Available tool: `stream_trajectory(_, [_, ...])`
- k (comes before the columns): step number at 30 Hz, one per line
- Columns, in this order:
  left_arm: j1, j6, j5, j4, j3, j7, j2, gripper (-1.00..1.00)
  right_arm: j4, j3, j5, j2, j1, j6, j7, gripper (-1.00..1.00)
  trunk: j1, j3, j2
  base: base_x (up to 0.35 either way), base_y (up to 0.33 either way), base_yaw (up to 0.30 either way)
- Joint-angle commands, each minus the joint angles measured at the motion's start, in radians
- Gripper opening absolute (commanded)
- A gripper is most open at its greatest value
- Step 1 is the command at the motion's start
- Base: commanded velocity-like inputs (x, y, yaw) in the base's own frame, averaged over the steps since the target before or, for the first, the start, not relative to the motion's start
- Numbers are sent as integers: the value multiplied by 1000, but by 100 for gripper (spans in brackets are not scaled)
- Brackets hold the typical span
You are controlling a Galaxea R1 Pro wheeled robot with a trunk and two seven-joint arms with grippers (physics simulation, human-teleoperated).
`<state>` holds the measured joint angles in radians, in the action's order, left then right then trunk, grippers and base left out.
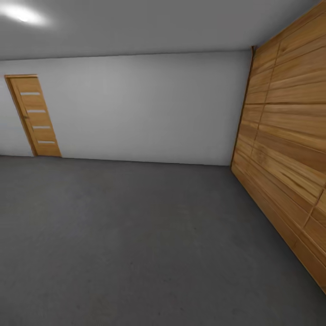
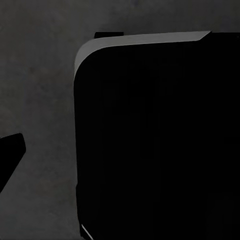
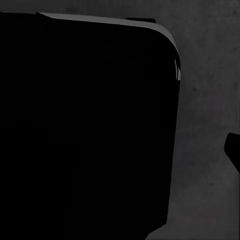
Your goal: Move the two storage containers from the living room to the garage. In the garage, place one container on the floor and stack the other container on top of it (either order is fine).
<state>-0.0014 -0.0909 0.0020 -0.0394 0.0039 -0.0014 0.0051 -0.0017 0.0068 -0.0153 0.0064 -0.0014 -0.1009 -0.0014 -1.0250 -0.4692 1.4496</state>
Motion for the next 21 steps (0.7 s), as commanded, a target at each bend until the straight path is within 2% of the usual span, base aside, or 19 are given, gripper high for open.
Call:
stream_trajectory(1, [0,-2,0,0,0,0,0,100,0,1,-1,0,0,-9,0,100,0,-1,0,0,0,272])
stream_trajectory(6, [0,-3,0,0,-1,0,0,100,0,1,1,1,0,-41,0,100,0,-1,0,0,0,273])
stream_trajectory(21, [0,-2,0,0,-1,0,0,100,1,-1,0,1,0,-44,0,100,0,-1,0,0,0,273])
